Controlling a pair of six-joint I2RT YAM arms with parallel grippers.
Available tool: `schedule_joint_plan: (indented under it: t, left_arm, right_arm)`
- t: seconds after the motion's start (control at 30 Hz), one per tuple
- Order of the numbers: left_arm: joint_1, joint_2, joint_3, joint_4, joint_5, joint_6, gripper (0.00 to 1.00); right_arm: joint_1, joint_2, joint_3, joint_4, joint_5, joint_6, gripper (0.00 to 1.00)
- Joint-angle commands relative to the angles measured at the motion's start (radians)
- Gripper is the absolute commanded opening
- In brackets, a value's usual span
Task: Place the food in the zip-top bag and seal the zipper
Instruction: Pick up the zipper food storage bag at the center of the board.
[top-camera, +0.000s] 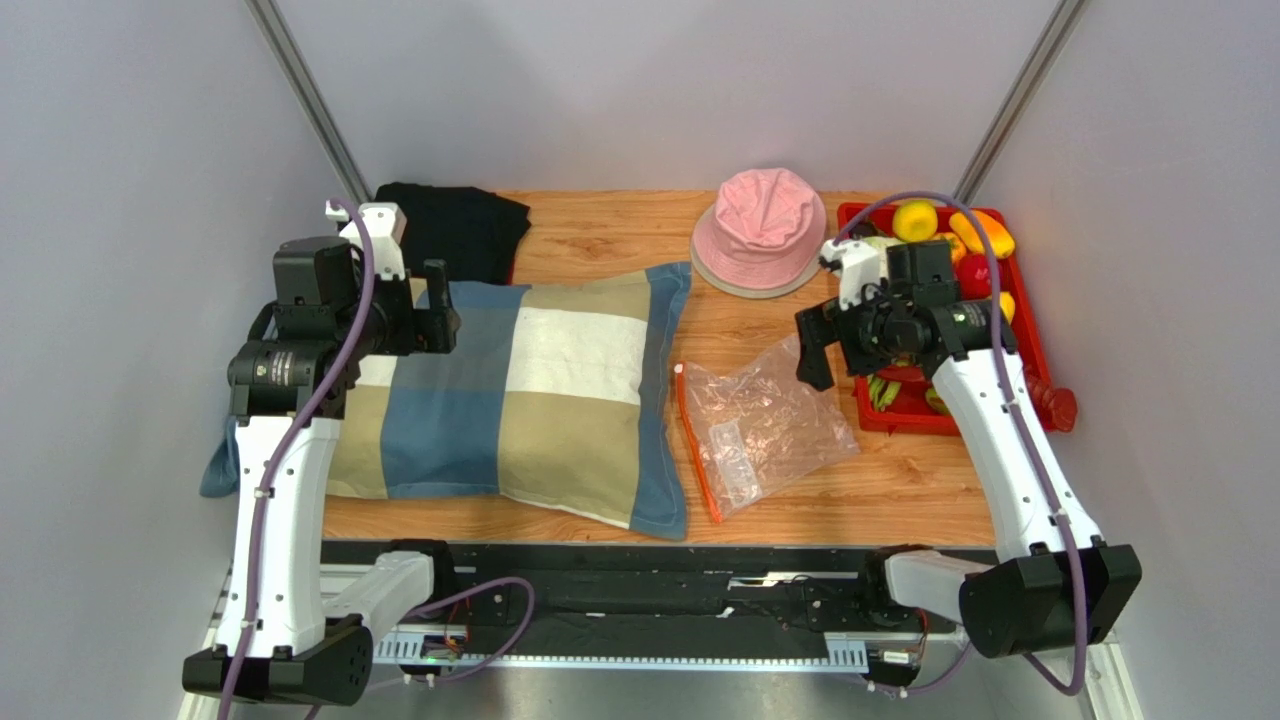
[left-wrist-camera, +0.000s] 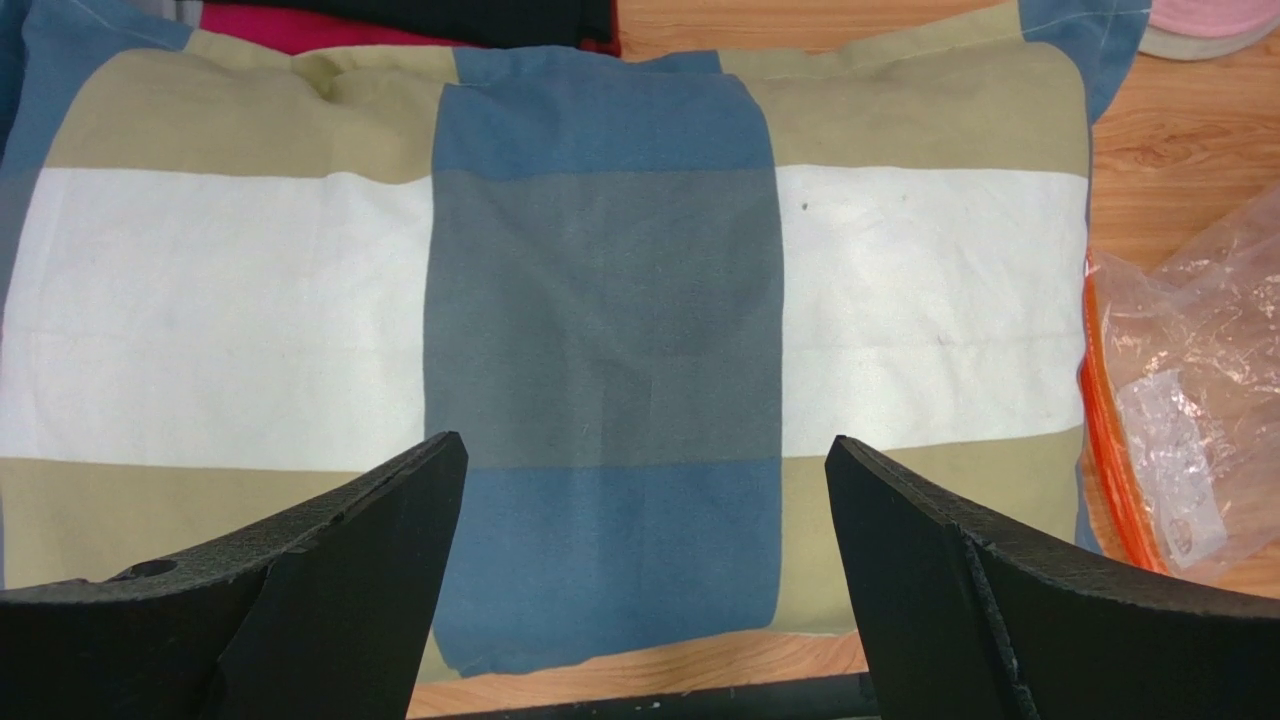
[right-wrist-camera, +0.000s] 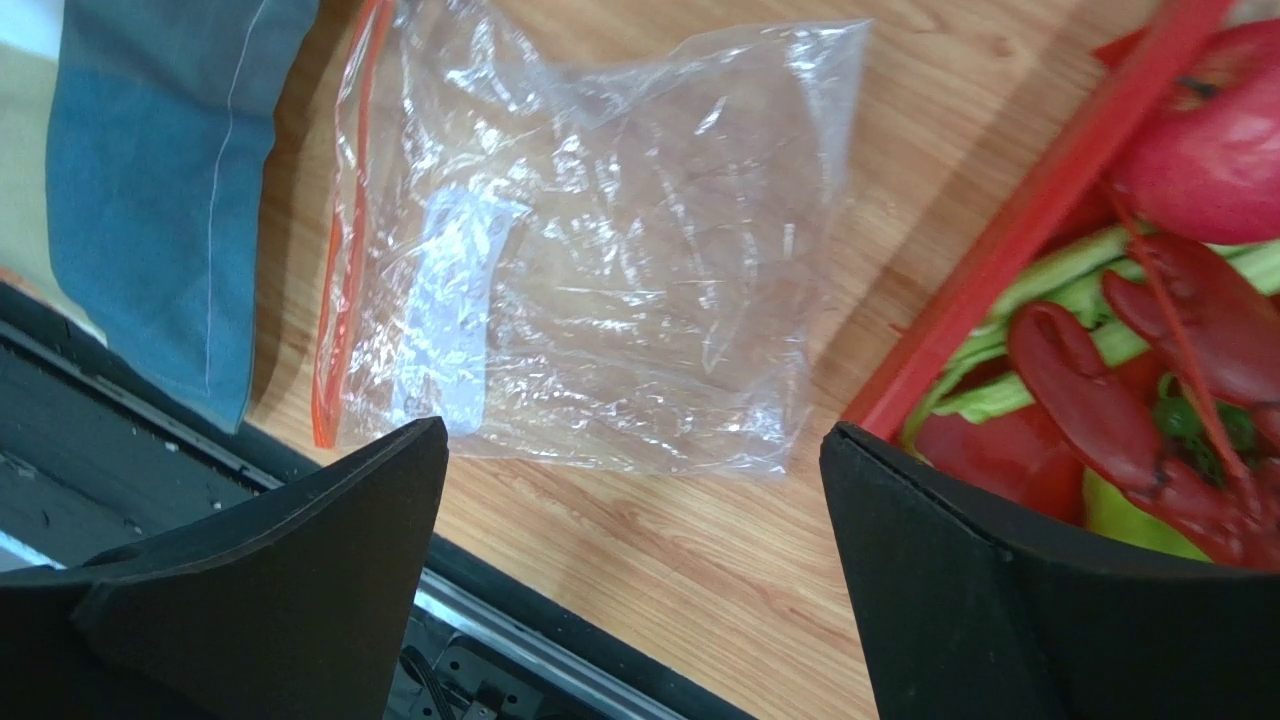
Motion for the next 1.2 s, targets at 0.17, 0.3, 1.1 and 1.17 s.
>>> schedule_joint_plan:
  t: [0.17,0.3,1.1,1.17]
  left_arm:
    - [0.004,-0.024,0.017,0.022,-0.063,-0.058,0.99]
    - [0.004,-0.03,0.014,0.024,-0.092,-0.072,0.99]
    - [0.027,-0.113,-0.082,0.033,-0.229,-0.149,0.99]
    - [0.027,-0.117,-0.09,0.035,-0.237,-0.147,0.99]
  right_arm:
    - [0.169,0.054,-0.052,0.038,0.073,-0.046,1.0]
    - [0.232,0.09,-0.044,0.052,0.079,-0.029,1.0]
    - [0.649,0.481,0.006,0.222,0.249,0.273,0.92]
    - [0.655,0.505,0.012,0.23,0.249,0.3,0.9]
